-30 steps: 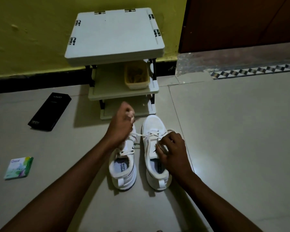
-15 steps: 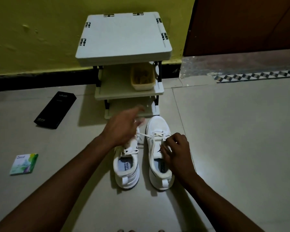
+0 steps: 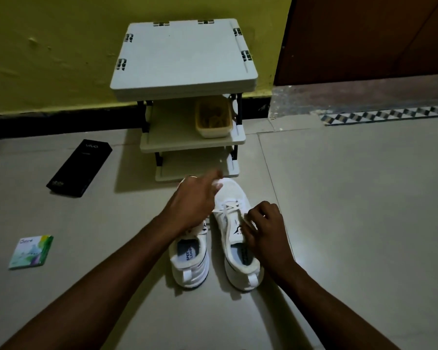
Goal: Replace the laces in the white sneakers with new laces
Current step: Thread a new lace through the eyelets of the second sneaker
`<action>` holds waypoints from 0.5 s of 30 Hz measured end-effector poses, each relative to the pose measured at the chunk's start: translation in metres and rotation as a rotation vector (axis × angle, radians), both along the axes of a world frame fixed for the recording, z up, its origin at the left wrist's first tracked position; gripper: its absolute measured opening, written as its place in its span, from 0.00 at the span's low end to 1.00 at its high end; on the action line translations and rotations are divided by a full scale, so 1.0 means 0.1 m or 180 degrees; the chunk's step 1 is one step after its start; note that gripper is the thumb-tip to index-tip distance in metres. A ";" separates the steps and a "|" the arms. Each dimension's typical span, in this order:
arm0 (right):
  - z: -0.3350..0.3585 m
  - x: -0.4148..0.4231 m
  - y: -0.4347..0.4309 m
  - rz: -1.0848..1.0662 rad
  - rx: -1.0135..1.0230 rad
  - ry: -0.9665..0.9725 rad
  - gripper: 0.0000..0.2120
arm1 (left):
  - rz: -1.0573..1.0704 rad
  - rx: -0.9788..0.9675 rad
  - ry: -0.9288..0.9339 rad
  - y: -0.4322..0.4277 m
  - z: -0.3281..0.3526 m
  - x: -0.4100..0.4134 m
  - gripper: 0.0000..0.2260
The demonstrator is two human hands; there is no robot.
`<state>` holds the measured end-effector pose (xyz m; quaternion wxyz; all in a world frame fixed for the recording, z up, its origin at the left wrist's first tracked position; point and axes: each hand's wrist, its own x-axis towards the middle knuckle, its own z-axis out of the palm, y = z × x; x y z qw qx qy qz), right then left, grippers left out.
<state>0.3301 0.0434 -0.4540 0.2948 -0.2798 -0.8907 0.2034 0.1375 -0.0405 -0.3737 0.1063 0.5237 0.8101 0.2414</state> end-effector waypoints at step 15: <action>0.09 -0.02 -0.05 -0.0196 0.0169 -0.0221 0.11 | 0.0267 -0.0270 0.0145 0.10 -0.08 0.06 0.04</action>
